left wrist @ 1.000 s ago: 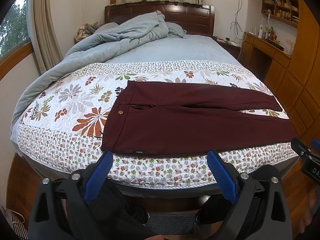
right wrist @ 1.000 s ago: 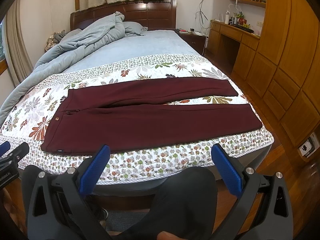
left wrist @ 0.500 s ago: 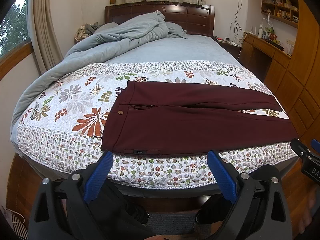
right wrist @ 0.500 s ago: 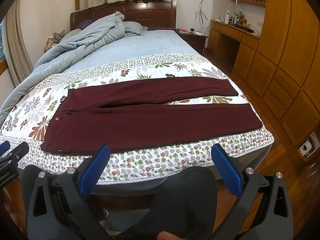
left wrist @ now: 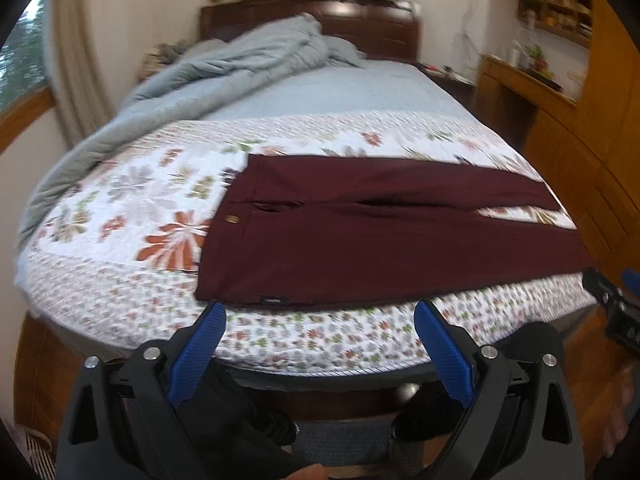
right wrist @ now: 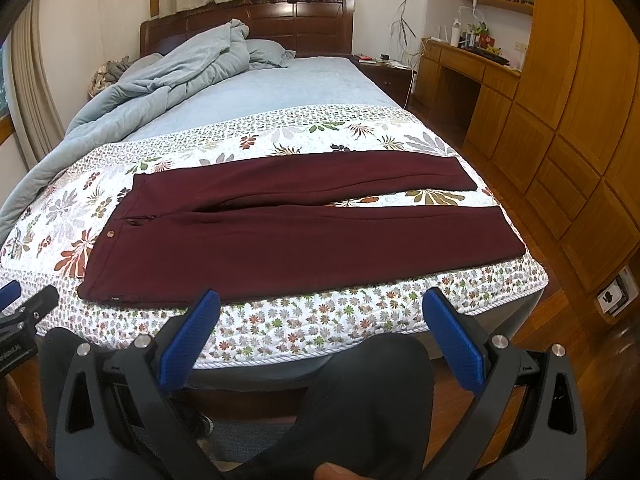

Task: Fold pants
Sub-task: 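Grasp the trouser waistband with the left tool while the right tool grasps the leg ends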

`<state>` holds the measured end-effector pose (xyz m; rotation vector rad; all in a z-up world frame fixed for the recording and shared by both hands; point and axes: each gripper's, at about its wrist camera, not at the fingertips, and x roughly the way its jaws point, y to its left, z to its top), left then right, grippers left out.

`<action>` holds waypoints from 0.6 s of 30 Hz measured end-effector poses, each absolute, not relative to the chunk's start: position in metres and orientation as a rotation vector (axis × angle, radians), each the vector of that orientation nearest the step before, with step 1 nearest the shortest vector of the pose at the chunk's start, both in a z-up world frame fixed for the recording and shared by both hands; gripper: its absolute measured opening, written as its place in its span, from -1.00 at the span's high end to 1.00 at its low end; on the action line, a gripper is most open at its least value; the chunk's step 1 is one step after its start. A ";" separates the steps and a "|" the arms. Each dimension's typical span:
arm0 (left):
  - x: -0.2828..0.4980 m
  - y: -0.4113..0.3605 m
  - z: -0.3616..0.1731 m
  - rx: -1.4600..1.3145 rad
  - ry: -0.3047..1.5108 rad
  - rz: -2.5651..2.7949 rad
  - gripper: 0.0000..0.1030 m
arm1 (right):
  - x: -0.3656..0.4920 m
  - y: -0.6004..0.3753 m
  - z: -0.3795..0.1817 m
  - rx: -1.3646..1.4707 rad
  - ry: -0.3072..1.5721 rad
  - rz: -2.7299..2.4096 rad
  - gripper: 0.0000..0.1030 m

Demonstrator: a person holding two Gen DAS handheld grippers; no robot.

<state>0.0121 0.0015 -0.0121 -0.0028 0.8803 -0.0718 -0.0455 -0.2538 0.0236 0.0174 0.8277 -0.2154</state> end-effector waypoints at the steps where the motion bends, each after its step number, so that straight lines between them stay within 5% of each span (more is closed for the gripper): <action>1: 0.019 0.006 -0.020 -0.025 0.898 -0.173 -0.85 | -0.043 -0.253 0.021 0.006 0.820 -0.198 -0.95; 8: 0.084 0.041 -0.066 0.141 1.024 -0.409 -0.86 | -0.008 -0.259 0.009 -0.143 0.705 0.028 -0.95; 13: 0.170 0.092 -0.090 0.127 1.167 -0.406 -0.85 | 0.047 -0.280 -0.015 -0.176 0.803 0.061 -0.95; 18: 0.286 0.159 -0.082 -0.071 1.085 -0.356 -0.85 | 0.098 -0.312 -0.035 -0.021 0.907 0.157 -0.96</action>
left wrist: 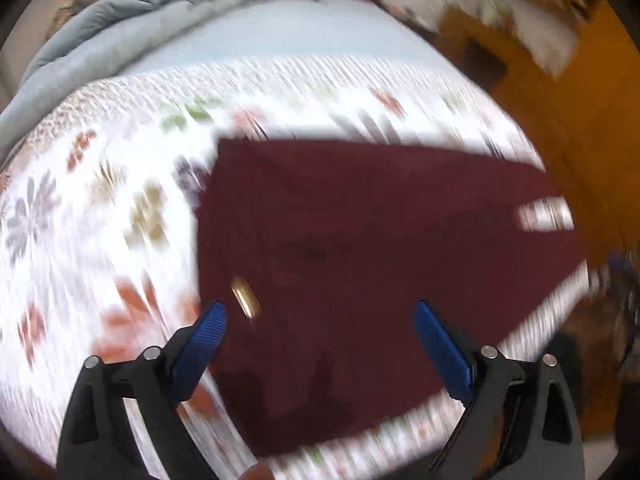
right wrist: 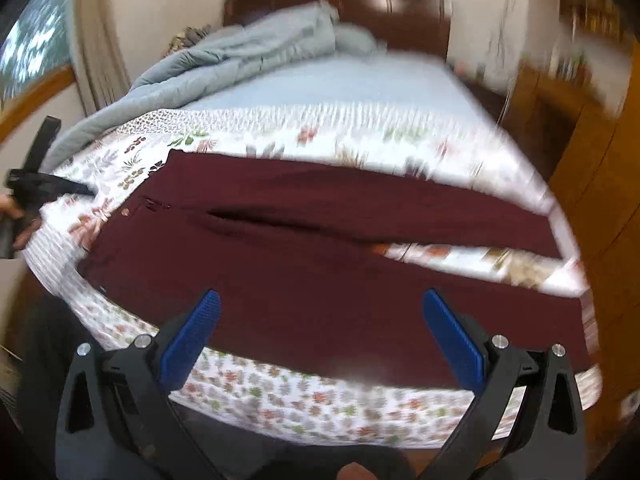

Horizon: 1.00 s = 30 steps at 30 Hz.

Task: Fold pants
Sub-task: 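Grasp the trouser waistband with the left tool while the right tool grasps the leg ends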

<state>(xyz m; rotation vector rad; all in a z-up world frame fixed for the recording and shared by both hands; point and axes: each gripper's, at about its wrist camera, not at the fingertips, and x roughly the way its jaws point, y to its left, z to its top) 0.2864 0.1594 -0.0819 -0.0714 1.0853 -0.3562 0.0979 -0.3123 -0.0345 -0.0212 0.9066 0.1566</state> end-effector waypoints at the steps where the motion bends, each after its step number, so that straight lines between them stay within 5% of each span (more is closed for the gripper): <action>1: 0.310 0.167 -0.081 -0.080 1.061 -0.369 -0.85 | 0.110 -0.322 -0.042 0.040 0.943 0.183 -0.96; 11: 0.483 0.210 -0.163 -0.363 1.121 -0.424 -0.85 | 0.160 -0.369 -0.097 0.212 1.059 0.125 -0.95; 17: 0.502 0.203 -0.219 -0.292 1.261 -0.473 -0.85 | 0.179 -0.385 -0.110 0.265 1.083 0.141 -0.95; 27: 0.497 0.171 -0.224 -0.026 1.300 -0.483 -0.80 | 0.229 -0.488 -0.076 0.397 1.083 0.259 -0.95; 30: 0.499 0.168 -0.223 -0.016 1.293 -0.477 -0.46 | 0.252 -0.555 -0.066 0.474 1.091 0.242 -0.95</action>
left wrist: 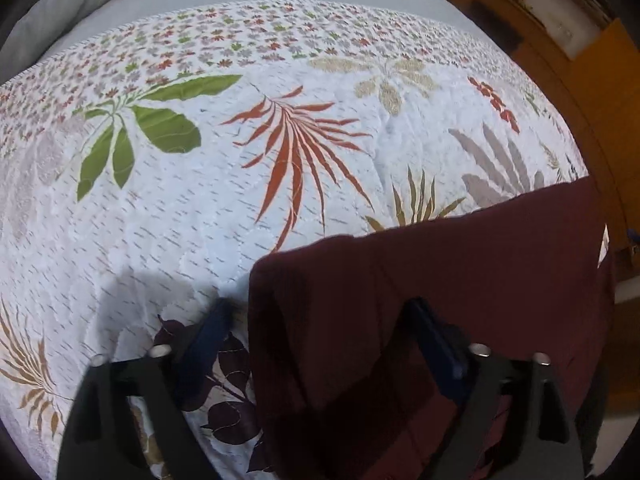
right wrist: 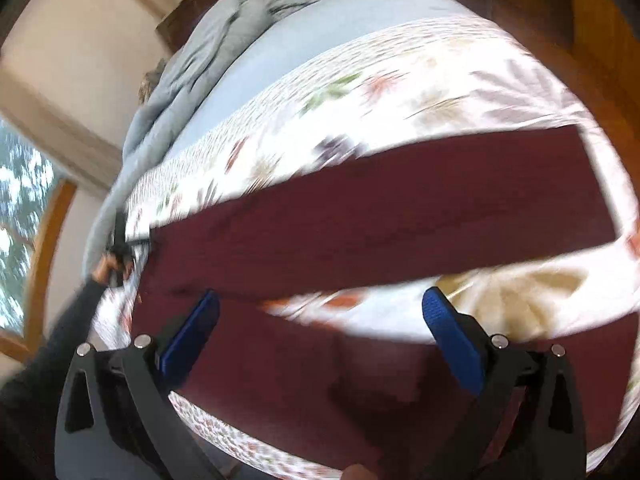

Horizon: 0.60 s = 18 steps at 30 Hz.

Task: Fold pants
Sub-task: 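Grasp the trouser waistband with the left tool while the right tool grasps the leg ends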

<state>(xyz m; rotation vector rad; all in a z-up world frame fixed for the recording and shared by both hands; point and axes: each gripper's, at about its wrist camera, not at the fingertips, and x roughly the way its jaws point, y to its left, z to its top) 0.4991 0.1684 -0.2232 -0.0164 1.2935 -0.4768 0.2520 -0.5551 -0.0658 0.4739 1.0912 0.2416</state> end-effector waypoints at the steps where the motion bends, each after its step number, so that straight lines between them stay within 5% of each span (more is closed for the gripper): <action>1: 0.502 0.171 -0.222 -0.044 1.292 -0.472 -0.19 | 0.262 -0.591 -0.063 0.504 1.080 0.203 -0.95; 2: 0.503 0.173 -0.220 -0.072 1.287 -0.480 -0.03 | 0.272 -0.620 -0.062 0.528 1.080 0.172 -0.95; 6: 0.500 0.181 -0.221 -0.119 1.273 -0.489 0.03 | 0.306 -0.710 -0.078 0.569 1.107 0.043 -0.95; 18: 0.507 0.184 -0.227 -0.236 1.298 -0.429 -0.22 | 0.376 -0.758 -0.163 0.524 1.231 0.097 -0.95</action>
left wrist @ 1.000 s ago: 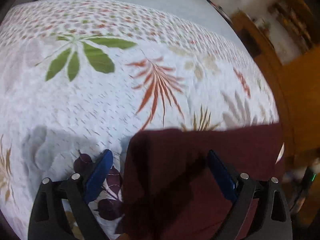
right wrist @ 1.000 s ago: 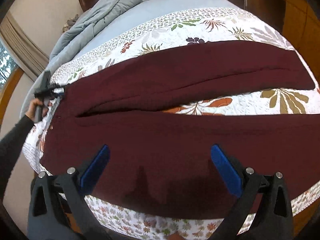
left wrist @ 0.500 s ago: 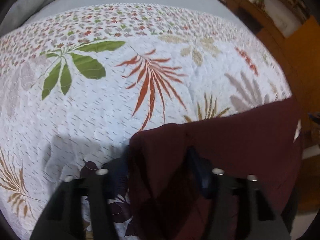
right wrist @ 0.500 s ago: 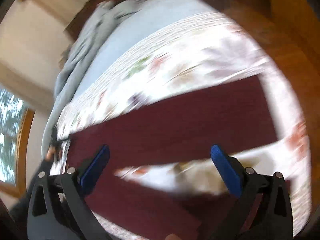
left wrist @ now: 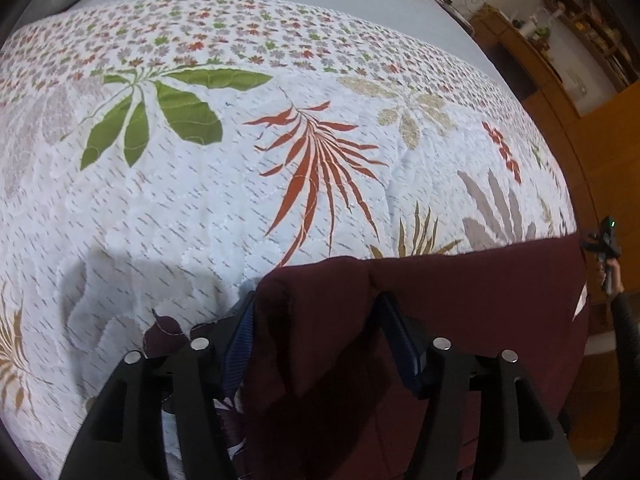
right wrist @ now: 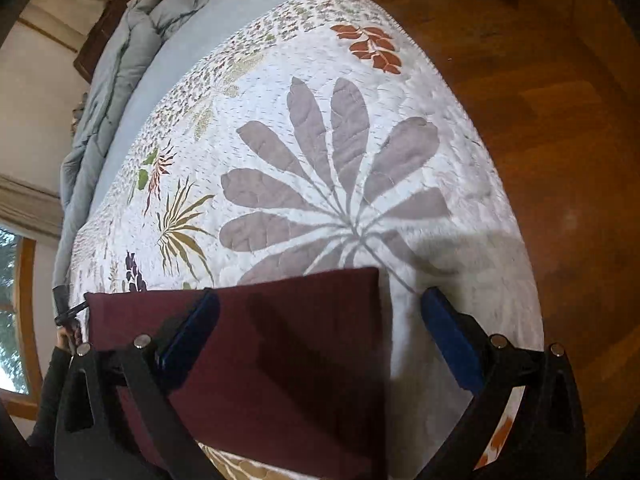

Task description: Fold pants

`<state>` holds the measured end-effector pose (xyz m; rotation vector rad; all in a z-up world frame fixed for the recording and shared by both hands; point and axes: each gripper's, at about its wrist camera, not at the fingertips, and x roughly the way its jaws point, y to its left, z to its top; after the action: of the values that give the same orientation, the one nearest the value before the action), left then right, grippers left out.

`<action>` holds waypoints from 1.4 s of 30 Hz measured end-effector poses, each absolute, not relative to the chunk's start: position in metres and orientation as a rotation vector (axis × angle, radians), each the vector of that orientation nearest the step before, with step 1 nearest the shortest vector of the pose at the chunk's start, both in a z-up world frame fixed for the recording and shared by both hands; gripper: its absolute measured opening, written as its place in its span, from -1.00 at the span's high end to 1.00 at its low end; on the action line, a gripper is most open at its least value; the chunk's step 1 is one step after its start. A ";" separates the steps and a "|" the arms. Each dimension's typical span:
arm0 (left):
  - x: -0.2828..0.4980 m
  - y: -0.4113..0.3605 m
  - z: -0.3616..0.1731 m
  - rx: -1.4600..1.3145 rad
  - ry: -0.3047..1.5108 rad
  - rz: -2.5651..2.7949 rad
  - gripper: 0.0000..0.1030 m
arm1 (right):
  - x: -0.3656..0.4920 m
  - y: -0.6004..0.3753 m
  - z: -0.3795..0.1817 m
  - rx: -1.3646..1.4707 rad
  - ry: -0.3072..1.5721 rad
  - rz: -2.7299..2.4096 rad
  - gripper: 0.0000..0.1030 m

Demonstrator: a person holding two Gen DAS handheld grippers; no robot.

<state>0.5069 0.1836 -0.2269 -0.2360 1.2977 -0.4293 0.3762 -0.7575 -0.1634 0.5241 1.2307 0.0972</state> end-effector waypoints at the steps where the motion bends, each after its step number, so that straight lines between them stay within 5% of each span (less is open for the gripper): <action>1: 0.507 0.183 -0.227 -0.242 1.296 -0.425 -0.25 | 0.377 -0.757 -0.163 0.525 1.218 0.126 -0.92; 4: 0.506 0.181 -0.227 -0.246 1.285 -0.410 -0.26 | 0.379 -0.751 -0.164 0.493 1.229 0.186 -0.80; 6: 0.505 0.179 -0.226 -0.243 1.277 -0.398 -0.24 | 0.378 -0.749 -0.163 0.471 1.238 0.195 -0.52; 8: 0.503 0.178 -0.224 -0.222 1.267 -0.373 0.19 | 0.376 -0.753 -0.162 0.490 1.241 0.196 0.22; 10: 0.500 0.177 -0.220 -0.240 1.263 -0.393 0.57 | 0.371 -0.755 -0.160 0.492 1.249 0.214 0.53; 27: 0.444 0.187 -0.129 -0.297 1.014 -0.417 0.67 | 0.307 -0.738 -0.066 0.408 1.064 0.121 0.58; 42: 0.283 0.203 -0.057 -0.330 0.848 -0.497 0.68 | 0.165 -0.718 -0.049 0.325 0.932 -0.005 0.52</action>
<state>0.2827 0.2034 -0.0567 -0.3296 0.8482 -0.4973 0.1652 -0.7178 -0.0492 0.3253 0.9317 -0.0055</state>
